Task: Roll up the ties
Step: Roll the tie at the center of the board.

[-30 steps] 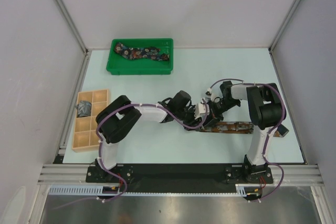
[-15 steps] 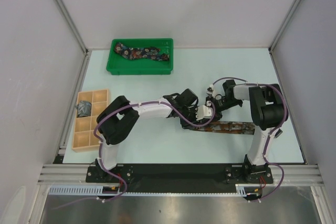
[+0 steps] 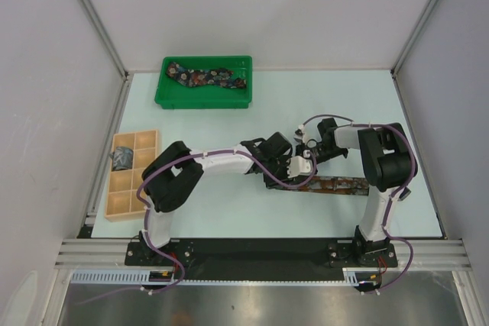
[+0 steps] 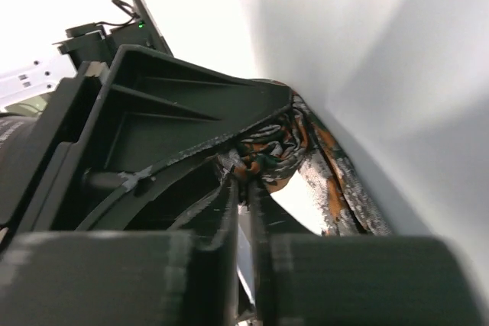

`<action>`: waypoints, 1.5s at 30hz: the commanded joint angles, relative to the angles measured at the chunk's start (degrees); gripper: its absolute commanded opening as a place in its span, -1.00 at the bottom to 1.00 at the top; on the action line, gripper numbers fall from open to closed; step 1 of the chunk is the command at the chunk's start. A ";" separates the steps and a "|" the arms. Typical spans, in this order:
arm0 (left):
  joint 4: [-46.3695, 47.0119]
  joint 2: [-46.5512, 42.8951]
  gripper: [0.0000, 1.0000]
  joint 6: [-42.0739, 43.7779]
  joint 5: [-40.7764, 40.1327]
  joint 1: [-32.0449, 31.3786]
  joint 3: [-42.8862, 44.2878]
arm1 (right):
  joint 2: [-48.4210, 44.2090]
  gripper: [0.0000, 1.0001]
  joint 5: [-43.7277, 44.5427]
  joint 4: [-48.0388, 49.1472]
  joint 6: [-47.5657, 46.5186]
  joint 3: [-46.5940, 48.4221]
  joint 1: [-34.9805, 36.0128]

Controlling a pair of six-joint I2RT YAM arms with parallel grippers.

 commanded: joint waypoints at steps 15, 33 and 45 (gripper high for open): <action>4.67 -24.65 0.99 -7.43 8.03 11.09 -9.76 | 3.65 -1.00 20.52 -4.80 -4.95 2.03 -0.98; 11.51 -38.62 0.99 -12.44 21.80 20.60 -18.85 | 7.69 -1.00 30.55 -7.97 -6.01 5.99 5.61; 31.24 -46.55 0.98 -20.79 21.23 17.45 -43.39 | 15.69 -1.00 22.38 -3.05 -3.63 10.12 13.52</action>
